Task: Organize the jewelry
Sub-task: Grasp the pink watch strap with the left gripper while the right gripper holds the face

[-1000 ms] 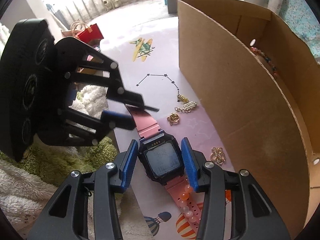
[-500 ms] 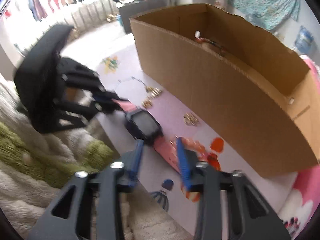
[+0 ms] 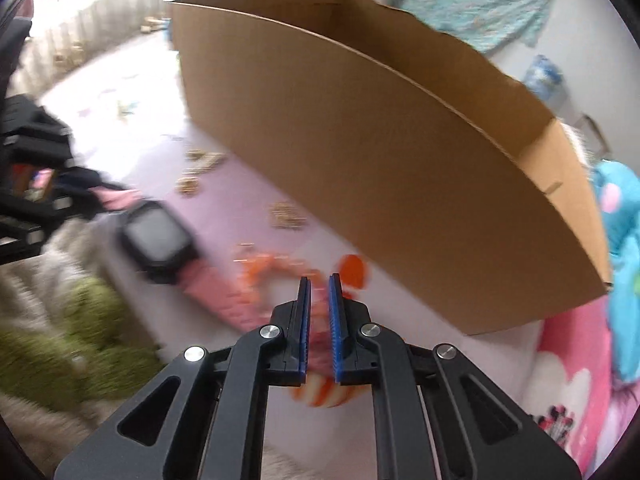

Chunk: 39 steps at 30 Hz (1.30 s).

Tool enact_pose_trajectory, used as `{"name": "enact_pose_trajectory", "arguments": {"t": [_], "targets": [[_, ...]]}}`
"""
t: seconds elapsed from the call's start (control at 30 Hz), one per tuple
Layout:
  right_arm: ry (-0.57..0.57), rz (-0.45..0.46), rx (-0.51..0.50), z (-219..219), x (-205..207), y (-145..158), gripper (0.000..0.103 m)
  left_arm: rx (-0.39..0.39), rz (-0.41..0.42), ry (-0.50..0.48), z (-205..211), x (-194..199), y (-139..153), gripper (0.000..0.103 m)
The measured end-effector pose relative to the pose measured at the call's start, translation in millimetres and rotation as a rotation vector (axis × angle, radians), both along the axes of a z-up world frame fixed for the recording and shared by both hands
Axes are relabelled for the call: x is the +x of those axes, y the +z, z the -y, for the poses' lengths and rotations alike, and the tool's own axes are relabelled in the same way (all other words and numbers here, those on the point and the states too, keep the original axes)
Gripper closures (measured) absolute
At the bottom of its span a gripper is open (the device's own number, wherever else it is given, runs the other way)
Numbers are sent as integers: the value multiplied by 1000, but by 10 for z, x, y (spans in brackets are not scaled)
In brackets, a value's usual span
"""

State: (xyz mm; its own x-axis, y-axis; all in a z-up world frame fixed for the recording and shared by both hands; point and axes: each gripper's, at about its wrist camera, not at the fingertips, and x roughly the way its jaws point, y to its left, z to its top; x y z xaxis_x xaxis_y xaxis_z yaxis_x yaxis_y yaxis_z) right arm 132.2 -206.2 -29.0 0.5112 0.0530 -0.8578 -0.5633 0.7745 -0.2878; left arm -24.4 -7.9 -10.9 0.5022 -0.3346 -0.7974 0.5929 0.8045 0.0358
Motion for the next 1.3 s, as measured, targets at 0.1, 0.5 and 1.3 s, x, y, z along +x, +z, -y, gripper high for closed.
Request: {"name": "enact_pose_trajectory", "arguments": {"t": [0.1,0.5,1.3], "targets": [[-6,7,59,22,-1,60,94,-10,-16,6,-54,45,9,99],[283,-21,-24,-339,-654,-43,78,-19,-63,15,-133,264,-45,100],[200,110,-13,-393,-912,59,99,-14,1,23,-145,156,95,100]]}}
